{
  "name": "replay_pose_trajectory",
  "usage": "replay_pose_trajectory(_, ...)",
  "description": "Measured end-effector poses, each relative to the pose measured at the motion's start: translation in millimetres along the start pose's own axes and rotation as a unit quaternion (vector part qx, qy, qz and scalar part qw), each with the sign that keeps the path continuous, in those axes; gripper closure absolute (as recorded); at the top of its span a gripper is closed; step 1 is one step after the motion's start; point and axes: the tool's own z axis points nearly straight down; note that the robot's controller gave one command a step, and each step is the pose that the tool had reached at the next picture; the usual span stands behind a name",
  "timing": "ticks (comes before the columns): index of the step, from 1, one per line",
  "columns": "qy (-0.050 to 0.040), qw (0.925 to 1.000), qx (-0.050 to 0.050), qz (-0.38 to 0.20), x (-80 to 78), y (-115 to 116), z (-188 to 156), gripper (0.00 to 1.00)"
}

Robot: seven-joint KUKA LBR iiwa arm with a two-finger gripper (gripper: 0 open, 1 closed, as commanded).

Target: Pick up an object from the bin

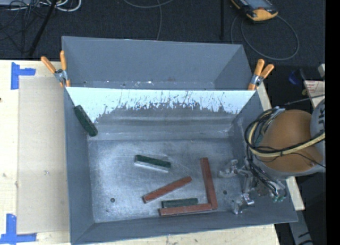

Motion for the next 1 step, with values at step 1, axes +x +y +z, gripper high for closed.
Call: replay_pose_trajectory(1, 0.0046, 0.9986, -0.002, -0.052, -12.1, 40.6, 0.0, 0.0)
